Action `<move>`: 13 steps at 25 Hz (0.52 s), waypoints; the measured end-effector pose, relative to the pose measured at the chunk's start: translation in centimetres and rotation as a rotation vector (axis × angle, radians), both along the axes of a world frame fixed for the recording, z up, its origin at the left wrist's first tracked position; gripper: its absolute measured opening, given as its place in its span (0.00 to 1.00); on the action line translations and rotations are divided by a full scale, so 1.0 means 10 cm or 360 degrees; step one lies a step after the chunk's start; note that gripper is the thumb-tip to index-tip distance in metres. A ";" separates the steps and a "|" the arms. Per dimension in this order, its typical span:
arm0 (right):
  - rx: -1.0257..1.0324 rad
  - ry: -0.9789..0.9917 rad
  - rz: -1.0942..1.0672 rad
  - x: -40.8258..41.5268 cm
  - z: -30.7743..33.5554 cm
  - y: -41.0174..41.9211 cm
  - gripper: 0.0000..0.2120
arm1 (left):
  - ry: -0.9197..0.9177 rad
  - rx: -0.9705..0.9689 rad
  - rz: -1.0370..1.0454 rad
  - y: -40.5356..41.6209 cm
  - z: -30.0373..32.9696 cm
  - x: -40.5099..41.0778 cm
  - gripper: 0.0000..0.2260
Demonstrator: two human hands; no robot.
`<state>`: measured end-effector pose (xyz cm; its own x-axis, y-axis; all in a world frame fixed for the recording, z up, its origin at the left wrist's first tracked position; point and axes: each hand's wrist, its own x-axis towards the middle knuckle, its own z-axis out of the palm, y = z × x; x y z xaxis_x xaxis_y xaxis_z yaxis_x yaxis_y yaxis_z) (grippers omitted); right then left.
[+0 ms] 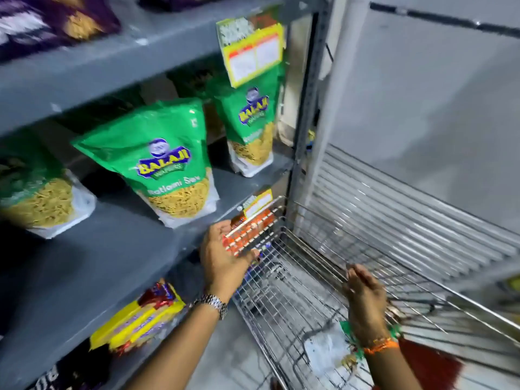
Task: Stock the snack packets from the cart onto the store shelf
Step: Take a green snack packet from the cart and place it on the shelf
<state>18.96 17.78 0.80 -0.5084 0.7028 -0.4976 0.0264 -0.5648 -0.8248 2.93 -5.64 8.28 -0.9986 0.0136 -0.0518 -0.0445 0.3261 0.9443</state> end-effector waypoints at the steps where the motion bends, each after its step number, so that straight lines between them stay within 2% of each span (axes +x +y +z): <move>1: 0.0002 -0.0170 -0.0154 0.28 -0.37 0.09 0.13 | -0.0106 -0.0119 -0.0179 0.19 -0.15 0.07 0.37; 4: -0.0044 -0.0670 -0.0340 0.95 -1.48 0.21 0.12 | -0.0361 -0.0545 -0.0671 0.64 -0.55 0.33 0.40; 6: -0.0094 -0.0871 -0.0443 1.11 -1.65 0.16 0.09 | -0.0607 -0.0897 -0.1156 0.97 -0.78 0.60 0.45; 9: -0.0212 -0.1019 -0.0168 1.15 -2.01 0.13 0.01 | -0.0973 -0.1300 -0.1788 1.39 -1.24 1.04 0.51; 11: -0.0232 -0.1052 -0.0234 1.22 -2.36 0.22 0.09 | -0.1035 -0.1474 -0.1979 1.56 -1.55 1.28 0.52; 13: -0.0337 -0.0912 -0.0417 1.11 -2.26 0.26 0.10 | -0.1088 -0.1584 -0.2084 1.67 -1.83 1.49 0.56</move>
